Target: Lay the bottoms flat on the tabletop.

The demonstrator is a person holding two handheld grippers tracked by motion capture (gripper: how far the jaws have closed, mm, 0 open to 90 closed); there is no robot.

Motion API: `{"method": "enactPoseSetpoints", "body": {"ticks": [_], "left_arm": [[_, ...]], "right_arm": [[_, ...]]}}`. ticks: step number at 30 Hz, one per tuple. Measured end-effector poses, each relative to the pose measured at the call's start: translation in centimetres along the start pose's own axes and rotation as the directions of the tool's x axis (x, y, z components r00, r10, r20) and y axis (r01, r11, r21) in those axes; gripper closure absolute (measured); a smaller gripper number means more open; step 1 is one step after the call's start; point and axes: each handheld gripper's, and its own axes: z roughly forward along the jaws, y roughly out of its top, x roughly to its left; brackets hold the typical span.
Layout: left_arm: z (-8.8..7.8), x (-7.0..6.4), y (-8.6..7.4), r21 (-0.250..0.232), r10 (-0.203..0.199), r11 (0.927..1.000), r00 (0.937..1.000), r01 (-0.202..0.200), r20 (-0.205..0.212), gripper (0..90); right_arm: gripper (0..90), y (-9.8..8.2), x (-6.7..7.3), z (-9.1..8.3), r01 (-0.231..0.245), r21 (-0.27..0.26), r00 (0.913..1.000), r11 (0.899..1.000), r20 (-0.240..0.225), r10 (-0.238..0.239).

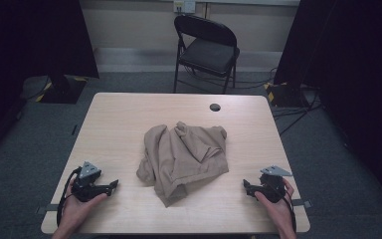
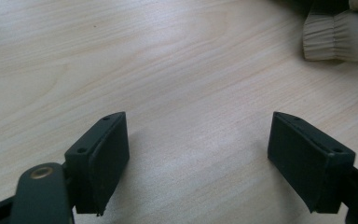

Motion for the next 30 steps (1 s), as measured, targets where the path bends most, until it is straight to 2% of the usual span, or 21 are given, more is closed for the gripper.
{"method": "enactPoseSetpoints", "body": {"ticks": [1, 11, 12, 14, 15, 16, 17, 19, 20, 21, 22, 23, 25, 27, 28, 29, 30], "left_arm": [[0.0, -0.1, 0.0, 0.003, 0.012, 0.9999, 0.9999, -0.012, -0.006, 20.0], [0.0, -0.1, 0.0, 0.0, 0.0, 1.0, 1.0, 0.0, -0.007, 20.4], [0.1, 0.0, 0.1, 0.004, 0.011, 0.9999, 0.9999, -0.011, -0.009, 20.5], [0.3, -0.1, 0.6, 0.021, -0.006, 0.9998, 0.9999, 0.006, -0.012, 22.2], [0.4, -0.1, 0.9, 0.038, 0.003, 0.9993, 1.0, -0.003, -0.008, 23.7], [0.4, -0.1, 0.9, 0.038, 0.003, 0.9993, 1.0, -0.003, -0.008, 26.1], [0.6, 0.1, 1.4, 0.042, -0.025, 0.9988, 0.9996, 0.025, 0.01, 29.1], [1.0, 0.3, 1.9, 0.038, -0.071, 0.9969, 0.996, 0.069, 0.054, 31.2], [1.0, 0.3, 1.9, 0.038, -0.071, 0.9969, 0.996, 0.069, 0.054, 31.7], [1.7, 0.2, 2.8, 0.047, -0.109, 0.9934, 0.9891, 0.104, 0.099, 32.4], [1.7, 0.2, 2.8, 0.047, -0.109, 0.9934, 0.9891, 0.104, 0.099, 32.6], [2.3, -0.2, 4.1, 0.035, -0.103, 0.9944, 0.989, 0.1, 0.106, 32.3], [2.6, -0.8, 5.6, -0.012, -0.105, 0.9942, 0.9862, 0.107, 0.128, 32.0], [2.7, -1.3, 7.2, -0.053, -0.096, 0.9932, 0.9854, 0.104, 0.141, 32.1], [2.7, -1.3, 7.2, -0.053, -0.096, 0.9932, 0.9854, 0.104, 0.141, 32.2], [2.8, -1.8, 8.7, -0.079, -0.077, 0.9927, 0.9841, 0.091, 0.16, 32.2], [2.8, -1.8, 8.7, -0.079, -0.077, 0.9927, 0.9841, 0.091, 0.16, 32.2]], "right_arm": [[15.0, 0.0, 0.0, 0.0, 0.001, 0.0, 1.0, 1.0, 0.0, -0.001], [15.3, 0.0, 0.0, 0.0, 0.005, 0.001, 0.9999, 1.0, -0.01, -0.005], [15.6, 0.1, 0.1, 0.0, 0.011, -0.001, 0.9996, 1.0, -0.027, -0.011], [15.6, 0.2, 0.7, 0.1, 0.038, 0.004, 0.9969, 0.999, -0.068, -0.038], [15.8, 0.5, 1.0, 0.3, 0.045, 0.011, 0.9951, 0.999, -0.088, -0.044], [15.8, 0.5, 1.0, 0.3, 0.045, 0.011, 0.9951, 0.999, -0.088, -0.044], [20.3, 1.4, 1.5, 0.5, 0.041, 0.037, 0.9917, 0.998, -0.123, -0.036], [20.3, 2.6, 2.0, 0.8, 0.03, 0.029, 0.9872, 0.999, -0.157, -0.025], [20.6, 3.2, 2.1, 0.9, 0.035, 0.016, 0.9859, 0.999, -0.164, -0.031], [21.0, 4.0, 2.3, 1.0, 0.031, 0.009, 0.9852, 0.999, -0.169, -0.029], [21.0, 4.0, 2.3, 1.0, 0.031, 0.009, 0.9852, 0.999, -0.169, -0.029], [21.8, 5.7, 2.8, 1.5, 0.027, -0.021, 0.9808, 0.999, -0.193, -0.03], [22.2, 7.6, 3.4, 2.0, 0.033, -0.046, 0.9796, 0.998, -0.197, -0.041], [22.4, 9.5, 4.0, 2.7, 0.038, -0.053, 0.9761, 0.998, -0.212, -0.049], [22.4, 9.5, 4.0, 2.7, 0.038, -0.053, 0.9761, 0.998, -0.212, -0.049], [22.3, 11.2, 4.7, 3.5, 0.052, -0.053, 0.9711, 0.997, -0.23, -0.062], [22.3, 11.2, 4.7, 3.5, 0.052, -0.053, 0.9711, 0.997, -0.23, -0.062]]}}
